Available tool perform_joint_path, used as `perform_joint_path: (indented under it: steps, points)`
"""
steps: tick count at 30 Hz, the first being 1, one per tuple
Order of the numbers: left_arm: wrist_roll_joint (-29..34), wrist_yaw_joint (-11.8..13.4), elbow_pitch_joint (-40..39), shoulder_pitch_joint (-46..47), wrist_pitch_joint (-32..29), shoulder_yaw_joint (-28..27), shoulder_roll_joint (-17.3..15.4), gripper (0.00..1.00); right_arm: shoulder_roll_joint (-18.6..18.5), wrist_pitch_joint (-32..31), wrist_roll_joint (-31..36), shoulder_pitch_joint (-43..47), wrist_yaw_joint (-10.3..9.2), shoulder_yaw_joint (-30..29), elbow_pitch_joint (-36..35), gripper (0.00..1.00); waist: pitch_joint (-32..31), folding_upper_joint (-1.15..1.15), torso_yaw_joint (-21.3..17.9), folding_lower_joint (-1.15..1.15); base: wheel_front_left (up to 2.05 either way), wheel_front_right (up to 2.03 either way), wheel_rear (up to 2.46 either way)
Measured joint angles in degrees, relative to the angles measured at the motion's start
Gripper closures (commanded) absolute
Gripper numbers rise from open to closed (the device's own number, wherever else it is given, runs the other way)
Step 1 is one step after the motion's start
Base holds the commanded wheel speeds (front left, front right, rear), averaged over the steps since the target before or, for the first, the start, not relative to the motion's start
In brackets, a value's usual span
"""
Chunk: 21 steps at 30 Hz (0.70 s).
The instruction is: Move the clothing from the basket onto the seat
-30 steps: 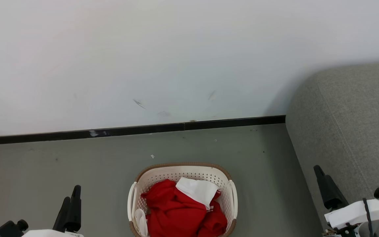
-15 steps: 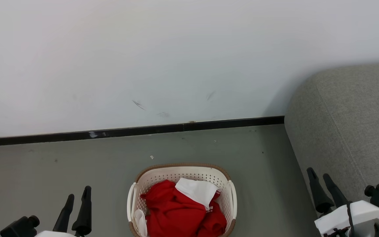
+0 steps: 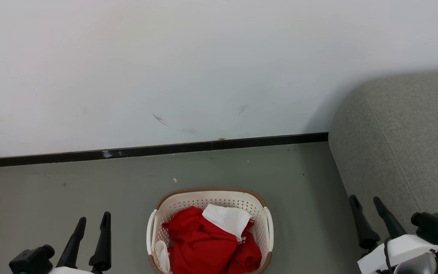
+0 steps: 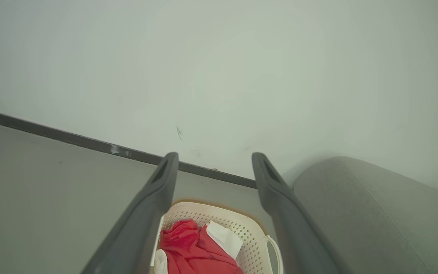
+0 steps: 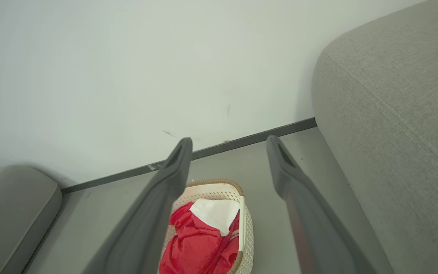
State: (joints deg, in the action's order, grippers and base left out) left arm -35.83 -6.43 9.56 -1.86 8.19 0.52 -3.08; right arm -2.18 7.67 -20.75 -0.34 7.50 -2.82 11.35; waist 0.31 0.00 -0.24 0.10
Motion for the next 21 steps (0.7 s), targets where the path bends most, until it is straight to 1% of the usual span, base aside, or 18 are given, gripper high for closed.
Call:
perform_joint_path:
  steps: [21]
  points:
    - [18.1, 0.0, -3.1, -1.2, 4.3, 0.4, 0.1, 0.00, 0.0, 4.5, 20.4, 0.1, 0.00, 0.9, -2.0, 0.00, 1.2, 0.00, -0.3, -0.06, 0.00, 0.00, 0.00]
